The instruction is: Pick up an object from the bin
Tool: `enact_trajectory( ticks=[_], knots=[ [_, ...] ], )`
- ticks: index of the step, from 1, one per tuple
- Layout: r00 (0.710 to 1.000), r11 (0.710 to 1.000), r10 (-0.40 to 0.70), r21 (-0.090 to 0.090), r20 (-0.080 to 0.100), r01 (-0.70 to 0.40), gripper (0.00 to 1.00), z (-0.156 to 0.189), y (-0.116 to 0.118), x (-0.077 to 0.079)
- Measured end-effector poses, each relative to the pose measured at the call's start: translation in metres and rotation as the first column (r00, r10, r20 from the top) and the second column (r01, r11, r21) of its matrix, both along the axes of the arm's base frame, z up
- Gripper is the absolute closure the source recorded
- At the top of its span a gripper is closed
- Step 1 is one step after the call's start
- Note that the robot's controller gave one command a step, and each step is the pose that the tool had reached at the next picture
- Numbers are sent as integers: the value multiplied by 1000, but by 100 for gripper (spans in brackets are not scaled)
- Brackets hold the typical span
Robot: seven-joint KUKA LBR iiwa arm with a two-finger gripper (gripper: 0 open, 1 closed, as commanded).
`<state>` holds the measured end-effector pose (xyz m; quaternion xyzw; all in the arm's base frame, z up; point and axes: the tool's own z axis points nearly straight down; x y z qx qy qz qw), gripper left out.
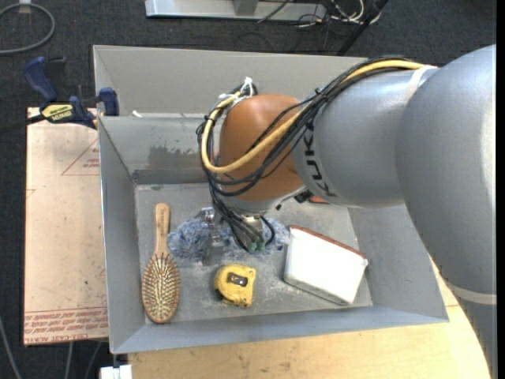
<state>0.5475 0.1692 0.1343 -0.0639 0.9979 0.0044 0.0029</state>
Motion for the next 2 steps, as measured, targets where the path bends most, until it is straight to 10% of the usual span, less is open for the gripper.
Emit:
enact_trajectory(
  ticks=[2],
  knots=[
    [1000, 1000, 0, 0, -1, 0, 100, 27, 0, 0]
  ],
)
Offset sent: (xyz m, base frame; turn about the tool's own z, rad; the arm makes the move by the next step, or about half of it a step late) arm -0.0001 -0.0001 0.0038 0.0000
